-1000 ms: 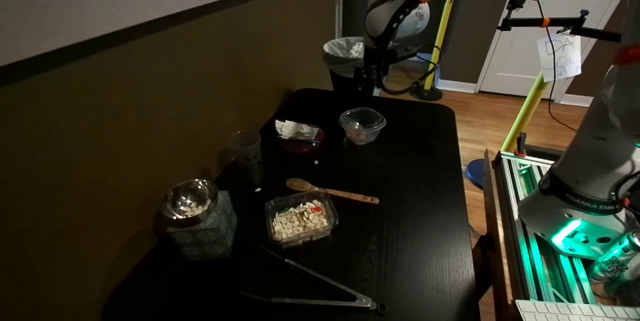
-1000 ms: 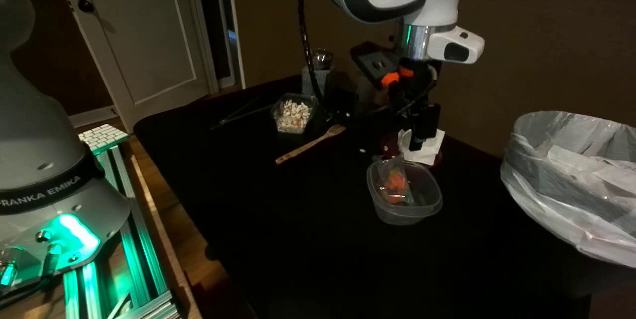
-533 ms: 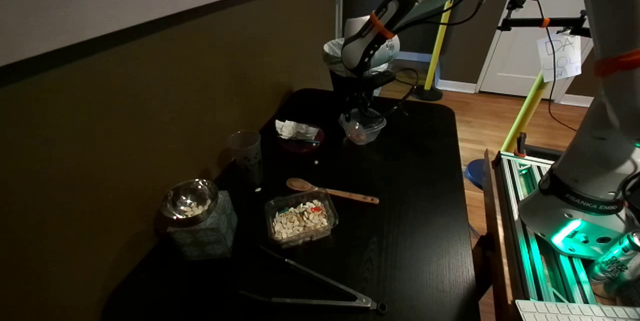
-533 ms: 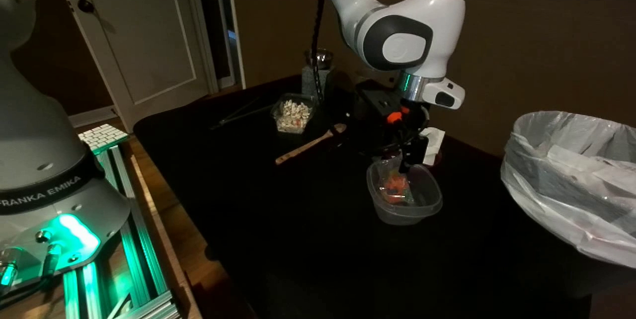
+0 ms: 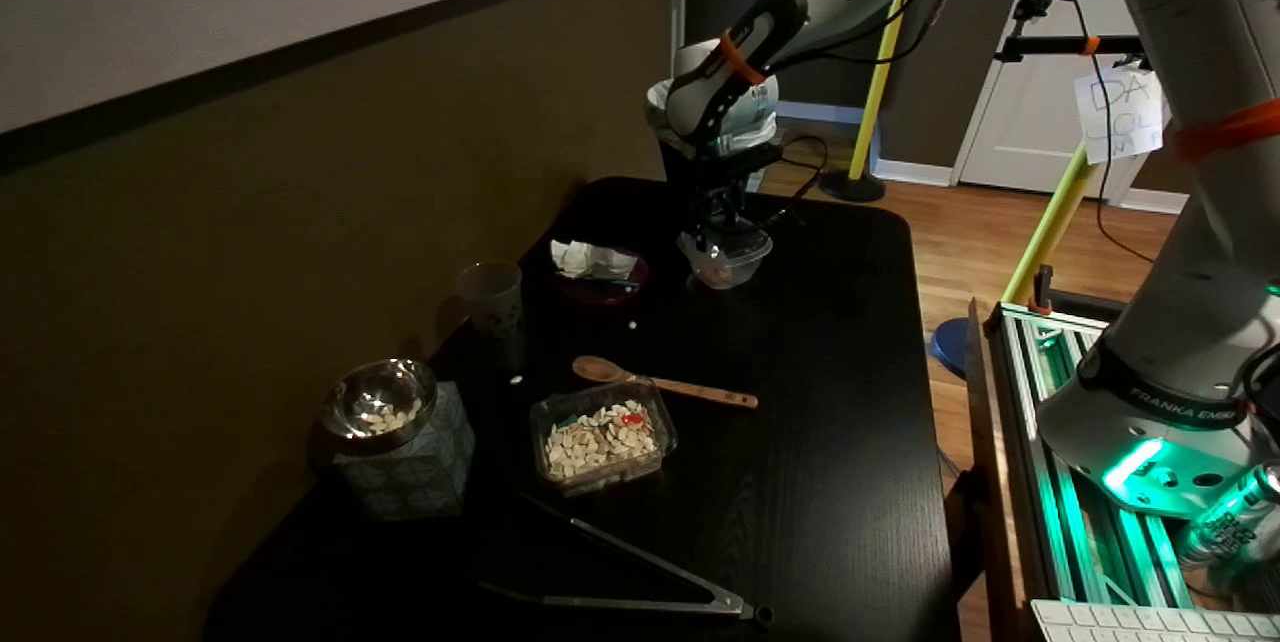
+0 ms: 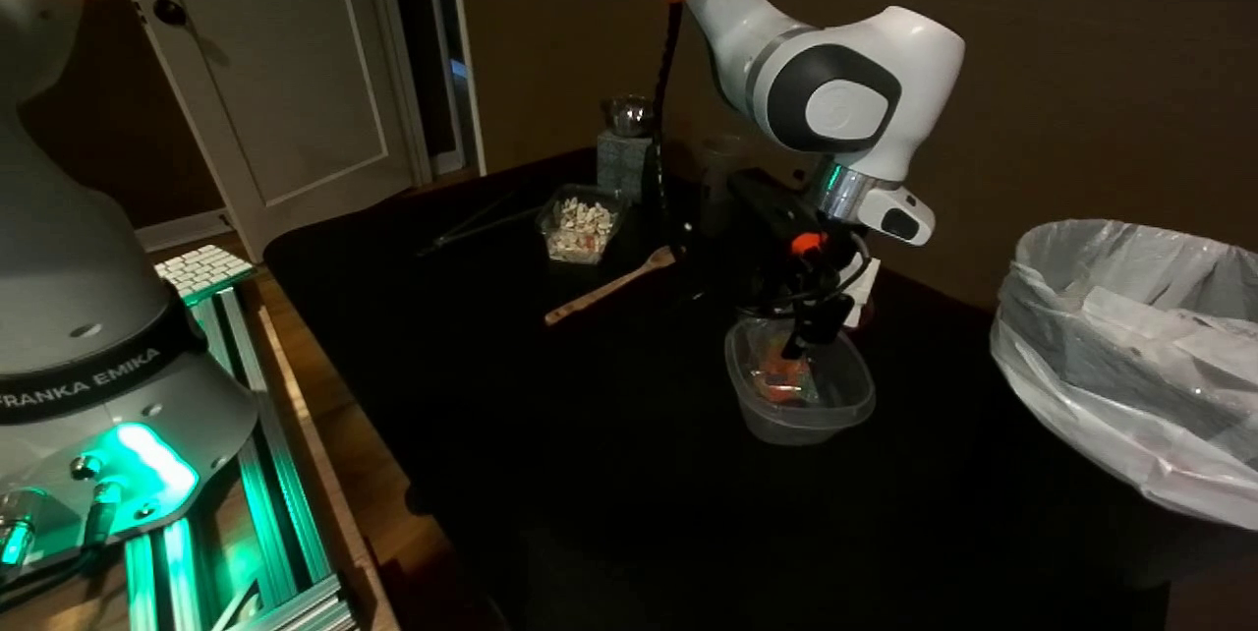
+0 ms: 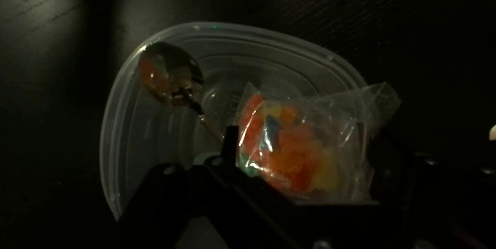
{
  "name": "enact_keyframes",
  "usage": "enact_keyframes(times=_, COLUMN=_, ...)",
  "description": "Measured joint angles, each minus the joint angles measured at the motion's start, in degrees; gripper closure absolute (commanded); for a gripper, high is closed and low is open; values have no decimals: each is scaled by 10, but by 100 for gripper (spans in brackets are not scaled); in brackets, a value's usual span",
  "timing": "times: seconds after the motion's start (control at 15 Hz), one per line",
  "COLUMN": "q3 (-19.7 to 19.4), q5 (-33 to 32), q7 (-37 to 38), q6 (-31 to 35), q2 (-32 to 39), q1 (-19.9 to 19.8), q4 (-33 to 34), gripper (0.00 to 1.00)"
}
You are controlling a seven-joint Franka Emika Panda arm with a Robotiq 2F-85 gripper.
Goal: Pick up the clear plastic from the bowl and put it on the red lid.
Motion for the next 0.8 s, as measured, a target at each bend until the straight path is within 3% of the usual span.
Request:
enact_keyframes(times=0.07, q3=1, q5=0, q7=0, q6=-12, q2=7, q1=0, q4=10, gripper=44)
enact_keyframes(times=0.53, q3=11, q5=3, q7=-1, q6=-50, q2=32, q1=-6, q4=62, gripper=98)
enact_keyframes(times=0.8, q3=16, q5=10, q7=-7, q6=-50, q2=44, q1=-16, q4=75, gripper=100)
